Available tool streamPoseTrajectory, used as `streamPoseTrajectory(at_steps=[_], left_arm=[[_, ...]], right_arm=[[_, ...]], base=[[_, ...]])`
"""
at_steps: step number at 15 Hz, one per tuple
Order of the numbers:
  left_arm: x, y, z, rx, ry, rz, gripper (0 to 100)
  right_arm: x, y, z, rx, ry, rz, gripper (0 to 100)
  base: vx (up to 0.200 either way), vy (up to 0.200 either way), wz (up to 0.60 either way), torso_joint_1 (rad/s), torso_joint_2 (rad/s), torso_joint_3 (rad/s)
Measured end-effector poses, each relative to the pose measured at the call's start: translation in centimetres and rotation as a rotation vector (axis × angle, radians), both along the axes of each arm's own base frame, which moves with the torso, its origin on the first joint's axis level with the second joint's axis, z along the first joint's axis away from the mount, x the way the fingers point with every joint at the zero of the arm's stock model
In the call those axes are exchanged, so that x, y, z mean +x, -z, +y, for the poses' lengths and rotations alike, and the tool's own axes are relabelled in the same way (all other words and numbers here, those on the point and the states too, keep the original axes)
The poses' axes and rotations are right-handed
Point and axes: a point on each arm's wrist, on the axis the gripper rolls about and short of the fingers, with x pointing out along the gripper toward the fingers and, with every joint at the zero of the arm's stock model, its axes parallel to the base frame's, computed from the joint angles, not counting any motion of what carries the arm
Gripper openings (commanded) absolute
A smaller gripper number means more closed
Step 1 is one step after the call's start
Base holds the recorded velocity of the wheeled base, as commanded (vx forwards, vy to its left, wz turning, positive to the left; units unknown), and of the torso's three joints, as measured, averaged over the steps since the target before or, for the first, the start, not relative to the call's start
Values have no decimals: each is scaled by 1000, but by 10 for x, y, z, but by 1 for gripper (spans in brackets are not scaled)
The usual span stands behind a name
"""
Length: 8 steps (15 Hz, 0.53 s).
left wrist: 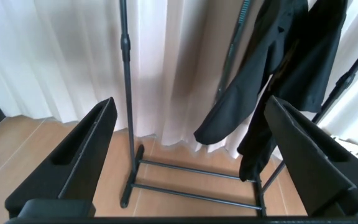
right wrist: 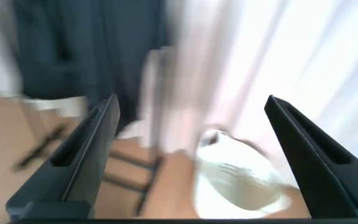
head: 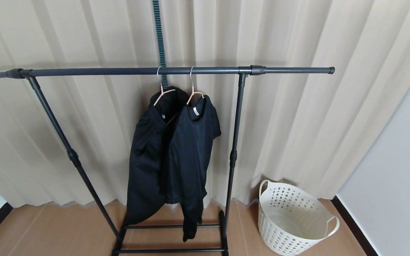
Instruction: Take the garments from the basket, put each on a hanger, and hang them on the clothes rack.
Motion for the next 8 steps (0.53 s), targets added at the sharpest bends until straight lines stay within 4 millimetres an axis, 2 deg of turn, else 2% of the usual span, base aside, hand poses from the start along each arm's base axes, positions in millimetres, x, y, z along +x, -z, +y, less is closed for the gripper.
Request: streamPoseTrajectory(at_steps=[2,8], left_arm=[[0,0,0,0,0,-1,100],[0,0,0,0,0,-1,100]], right_arm=[[0,-1,1,28,-57,-6,100],[0,-1,1,28,-66,-7,100]], base=[[0,0,0,0,0,0],[0,0,0,0,0,0]])
